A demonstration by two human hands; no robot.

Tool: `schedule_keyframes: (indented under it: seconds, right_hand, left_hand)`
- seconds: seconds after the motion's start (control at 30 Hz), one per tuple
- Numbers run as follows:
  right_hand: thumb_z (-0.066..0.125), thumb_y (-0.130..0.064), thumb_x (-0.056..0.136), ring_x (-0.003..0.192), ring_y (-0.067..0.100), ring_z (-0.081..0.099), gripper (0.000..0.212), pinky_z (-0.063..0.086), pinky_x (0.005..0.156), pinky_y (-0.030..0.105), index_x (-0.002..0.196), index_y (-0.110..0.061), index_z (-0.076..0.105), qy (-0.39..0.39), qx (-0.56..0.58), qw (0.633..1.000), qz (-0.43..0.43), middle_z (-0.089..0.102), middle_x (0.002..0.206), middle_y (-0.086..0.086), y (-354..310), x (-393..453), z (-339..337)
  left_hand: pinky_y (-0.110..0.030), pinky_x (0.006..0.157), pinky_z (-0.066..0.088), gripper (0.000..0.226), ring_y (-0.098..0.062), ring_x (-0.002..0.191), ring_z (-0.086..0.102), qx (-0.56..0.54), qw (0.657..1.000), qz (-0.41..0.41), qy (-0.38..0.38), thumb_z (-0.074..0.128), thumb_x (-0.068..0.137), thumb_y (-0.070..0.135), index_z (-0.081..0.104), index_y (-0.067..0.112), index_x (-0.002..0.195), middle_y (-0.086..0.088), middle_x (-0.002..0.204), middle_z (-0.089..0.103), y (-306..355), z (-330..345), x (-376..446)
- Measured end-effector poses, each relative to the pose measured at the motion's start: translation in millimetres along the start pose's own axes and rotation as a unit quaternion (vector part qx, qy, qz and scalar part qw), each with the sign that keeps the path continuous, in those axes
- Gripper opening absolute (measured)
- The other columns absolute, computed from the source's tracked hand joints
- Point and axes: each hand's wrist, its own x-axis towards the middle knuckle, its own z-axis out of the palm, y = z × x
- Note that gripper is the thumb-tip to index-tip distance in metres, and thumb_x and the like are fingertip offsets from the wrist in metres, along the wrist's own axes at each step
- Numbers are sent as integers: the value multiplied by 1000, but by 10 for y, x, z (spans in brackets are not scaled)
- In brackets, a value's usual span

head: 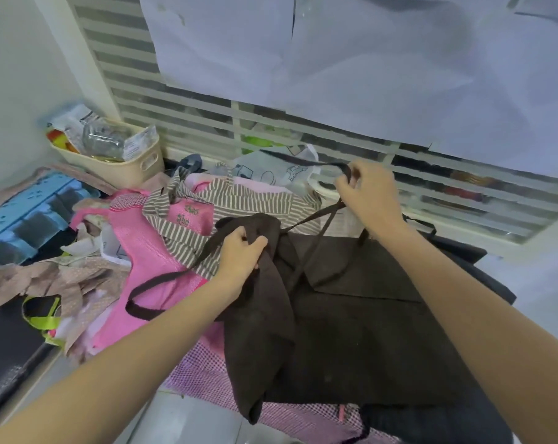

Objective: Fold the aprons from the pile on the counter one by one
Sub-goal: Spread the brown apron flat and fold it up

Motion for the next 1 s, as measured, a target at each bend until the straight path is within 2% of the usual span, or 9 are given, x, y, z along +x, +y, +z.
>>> schedule_keyframes:
  seconds: [0.13, 0.23, 0.33, 0.43, 0.5, 0.6, 0.8, 0.9, 1.0]
  right_hand:
    - [52, -20, 90, 51, 11, 36, 29, 29, 52, 23, 65, -13, 41, -120, -5, 992, 37, 41, 61, 0, -123, 240, -270]
    - [55, -16, 89, 46, 14, 42, 23, 36, 53, 24, 68, -12, 44, -208, 4, 974, 93, 45, 63, 5, -89, 332, -543]
    - [56, -14, 87, 48, 17, 41, 31, 34, 49, 23, 61, -13, 39, -280, -85, 951, 100, 45, 53, 5, 116, 268, -725]
    - [56, -15, 89, 45, 17, 43, 29, 34, 46, 23, 64, -11, 42, -349, -162, 913, 139, 49, 51, 6, 449, 28, -628]
    - [56, -17, 89, 43, 16, 46, 31, 35, 46, 24, 63, -11, 41, -349, -184, 906, 154, 50, 49, 5, 679, -160, -463]
    - [55, -20, 91, 50, 16, 51, 31, 41, 52, 26, 63, -13, 42, -365, -209, 893, 163, 52, 59, 2, 917, -407, -210]
    - [53, -25, 92, 70, 23, 52, 29, 32, 50, 28, 67, -16, 40, -318, -265, 897, 157, 47, 70, -1, 1149, -642, 12]
    - [51, -22, 91, 66, 24, 58, 31, 36, 52, 28, 63, -14, 39, -256, -146, 933, 209, 56, 65, 4, 1194, -600, 28]
    - [47, -18, 94, 50, 14, 56, 33, 30, 46, 28, 64, -12, 36, -179, 14, 947, 268, 49, 54, 3, 1092, -471, -13]
  left_hand:
    - [-26, 54, 33, 25, -13, 55, 41, 43, 997, 55, -13, 58, 87, 8, 42, 20, 72, 1, 59, 41, 50, 106, -56]
    - [-15, 46, 35, 21, -14, 52, 45, 93, 990, 102, -30, 58, 88, 9, 40, 17, 80, 1, 60, 43, 105, 227, -124]
    - [-11, 43, 38, 18, -15, 46, 53, 107, 986, 115, -52, 57, 89, 10, 41, 12, 95, -3, 61, 50, 115, 317, -175]
    - [-20, 51, 45, 22, -13, 41, 55, 135, 980, 114, -90, 56, 87, 11, 39, 14, 100, -1, 61, 53, 81, 438, -215]
    - [-29, 57, 51, 22, -16, 44, 57, 148, 977, 99, -121, 56, 87, 12, 41, 12, 103, -1, 64, 53, 48, 532, -219]
    - [-33, 60, 54, 27, -17, 46, 59, 153, 973, 79, -154, 56, 88, 12, 42, 10, 111, -3, 68, 52, 23, 612, -213]
    - [-13, 51, 44, 46, -10, 45, 53, 148, 969, 104, -169, 54, 91, 13, 35, 9, 133, -1, 66, 45, 79, 668, -267]
    - [-16, 51, 47, 51, -10, 45, 50, 120, 973, 85, -175, 51, 92, 11, 31, 9, 139, -4, 70, 46, 90, 642, -268]
    - [-20, 43, 48, 60, -10, 48, 48, 43, 984, 1, -171, 47, 95, 7, 19, 14, 149, -6, 76, 47, 96, 528, -199]
